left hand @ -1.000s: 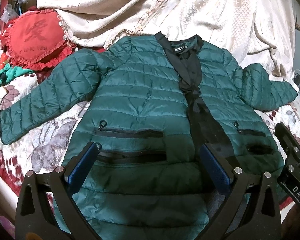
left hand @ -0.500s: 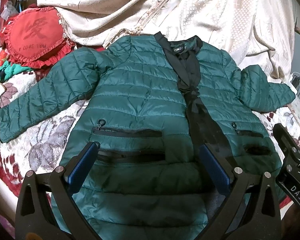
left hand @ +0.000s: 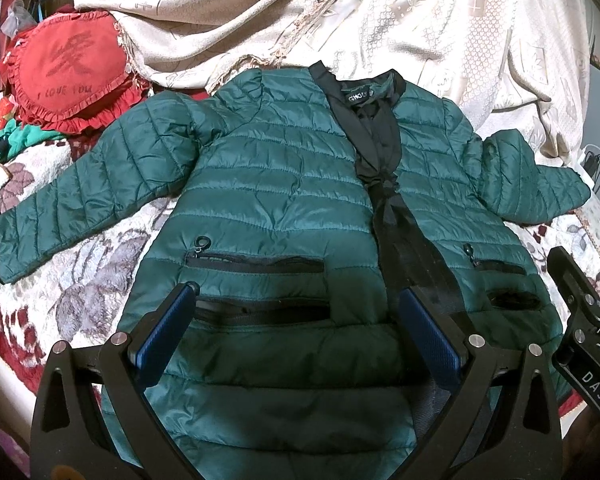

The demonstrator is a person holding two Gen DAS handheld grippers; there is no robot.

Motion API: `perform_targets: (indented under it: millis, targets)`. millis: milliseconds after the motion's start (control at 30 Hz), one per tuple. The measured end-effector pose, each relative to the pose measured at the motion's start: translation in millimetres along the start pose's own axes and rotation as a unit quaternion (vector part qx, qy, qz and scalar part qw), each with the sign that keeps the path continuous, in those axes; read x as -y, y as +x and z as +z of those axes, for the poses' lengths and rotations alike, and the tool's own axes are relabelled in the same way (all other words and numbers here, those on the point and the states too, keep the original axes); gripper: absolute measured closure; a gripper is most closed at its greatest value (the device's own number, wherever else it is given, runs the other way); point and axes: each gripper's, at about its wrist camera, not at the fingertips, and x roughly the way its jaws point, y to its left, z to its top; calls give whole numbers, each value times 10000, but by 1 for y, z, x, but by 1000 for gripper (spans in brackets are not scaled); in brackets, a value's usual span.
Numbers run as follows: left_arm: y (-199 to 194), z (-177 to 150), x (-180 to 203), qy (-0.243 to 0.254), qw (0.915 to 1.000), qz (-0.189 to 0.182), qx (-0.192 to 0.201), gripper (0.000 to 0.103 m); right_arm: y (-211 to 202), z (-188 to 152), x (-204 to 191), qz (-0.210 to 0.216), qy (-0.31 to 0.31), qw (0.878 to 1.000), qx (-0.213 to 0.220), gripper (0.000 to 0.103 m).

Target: Fold large clothes

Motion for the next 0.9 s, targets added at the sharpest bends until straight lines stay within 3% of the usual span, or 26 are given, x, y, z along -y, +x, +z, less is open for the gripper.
perform_targets:
  millis: [900]
  targets:
    - [0,-2,3,10,10000,-1,-14,1,-2,-1,-1,-9,-31,10000,-10,0]
